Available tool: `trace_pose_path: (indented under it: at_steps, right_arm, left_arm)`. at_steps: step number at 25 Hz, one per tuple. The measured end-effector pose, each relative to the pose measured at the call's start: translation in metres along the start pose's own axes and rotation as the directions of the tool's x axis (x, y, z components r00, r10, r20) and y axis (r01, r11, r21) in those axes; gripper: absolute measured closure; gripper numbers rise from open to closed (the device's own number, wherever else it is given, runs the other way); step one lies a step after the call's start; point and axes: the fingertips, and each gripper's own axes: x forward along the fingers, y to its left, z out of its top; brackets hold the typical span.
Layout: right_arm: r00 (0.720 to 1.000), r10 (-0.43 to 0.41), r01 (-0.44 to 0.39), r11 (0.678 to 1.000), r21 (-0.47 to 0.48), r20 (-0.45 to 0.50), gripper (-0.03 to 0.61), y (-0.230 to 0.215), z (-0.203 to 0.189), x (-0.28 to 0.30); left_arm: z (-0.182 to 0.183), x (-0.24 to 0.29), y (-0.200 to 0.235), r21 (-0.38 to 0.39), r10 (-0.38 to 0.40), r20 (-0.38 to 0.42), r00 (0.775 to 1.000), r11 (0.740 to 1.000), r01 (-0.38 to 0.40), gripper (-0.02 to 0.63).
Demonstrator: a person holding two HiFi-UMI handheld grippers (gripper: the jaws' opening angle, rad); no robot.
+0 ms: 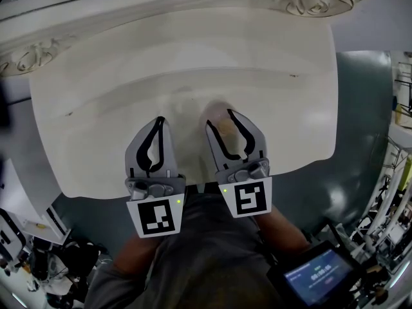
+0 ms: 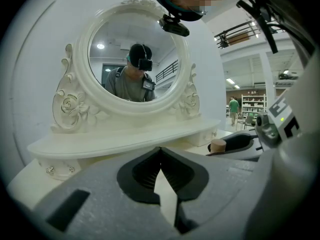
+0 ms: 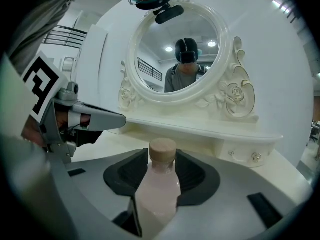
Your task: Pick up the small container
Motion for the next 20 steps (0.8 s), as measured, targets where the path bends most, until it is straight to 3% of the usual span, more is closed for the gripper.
trace_pose_path:
  at_steps: [20]
  right_arm:
    - [1.0, 0.009, -0.009, 1.0, 0.029, 0.007, 0.439, -0.0009, 0.0016, -0.0004]
  left_arm:
    - [0.0029, -0.002, -0.0087, 0.015, -0.018, 0.005, 1.0, 1.0, 0.018, 0.603]
